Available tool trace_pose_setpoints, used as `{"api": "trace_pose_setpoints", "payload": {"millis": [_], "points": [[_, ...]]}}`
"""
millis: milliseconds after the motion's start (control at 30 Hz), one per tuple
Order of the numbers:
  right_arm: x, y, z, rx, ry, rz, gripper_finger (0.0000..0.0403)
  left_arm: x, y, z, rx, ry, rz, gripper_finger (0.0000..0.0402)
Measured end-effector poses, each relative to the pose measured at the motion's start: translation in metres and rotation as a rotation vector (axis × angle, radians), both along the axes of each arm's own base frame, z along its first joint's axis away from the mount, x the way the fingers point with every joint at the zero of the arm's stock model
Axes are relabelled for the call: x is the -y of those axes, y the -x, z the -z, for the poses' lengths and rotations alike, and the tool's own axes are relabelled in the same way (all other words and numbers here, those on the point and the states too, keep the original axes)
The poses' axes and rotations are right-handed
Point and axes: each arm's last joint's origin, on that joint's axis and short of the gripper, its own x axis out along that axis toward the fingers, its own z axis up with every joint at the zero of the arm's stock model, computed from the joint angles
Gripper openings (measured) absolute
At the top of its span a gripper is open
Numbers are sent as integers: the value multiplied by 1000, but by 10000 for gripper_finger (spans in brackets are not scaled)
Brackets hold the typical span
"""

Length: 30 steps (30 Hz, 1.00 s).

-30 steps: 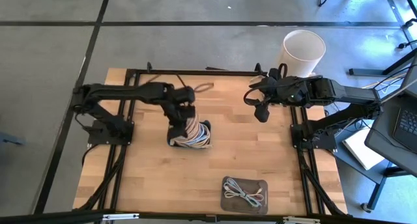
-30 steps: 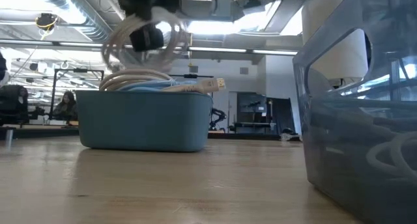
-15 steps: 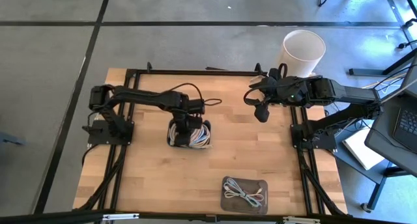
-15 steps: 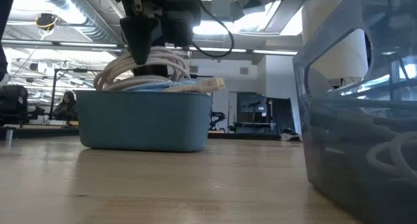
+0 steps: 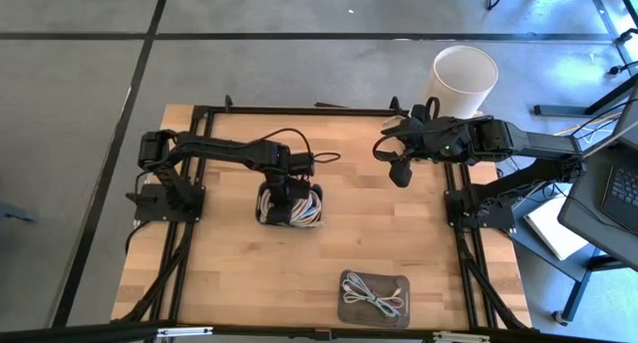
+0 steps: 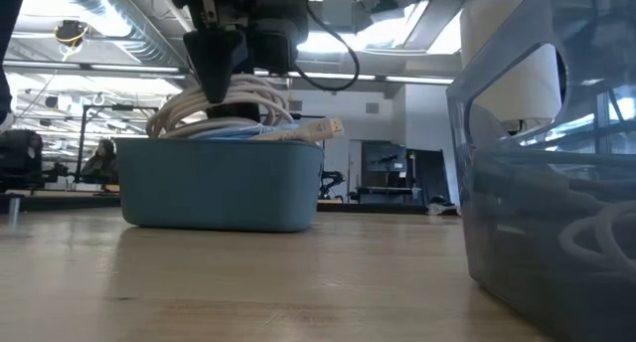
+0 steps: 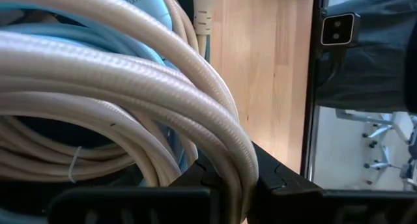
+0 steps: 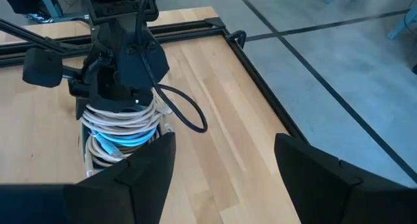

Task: Pick & Place USB Port
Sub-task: Put the brown HDMI cable into the blue bin

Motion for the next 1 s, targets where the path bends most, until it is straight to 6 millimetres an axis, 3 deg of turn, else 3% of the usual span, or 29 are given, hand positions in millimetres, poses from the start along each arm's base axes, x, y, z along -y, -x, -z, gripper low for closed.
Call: {"api": "trace_pose_setpoints", "payload": {"millis": [300, 767, 1000], "points": [[0, 0, 0, 0, -5, -7, 265, -1, -1, 1, -6, -83, -22, 26], [0, 0, 0, 1, -10, -8, 265, 7, -1, 2, -19, -99, -10, 93], [-1, 0, 0, 8, -47, -18, 265, 7, -1, 2, -31, -118, -24, 149]]}}
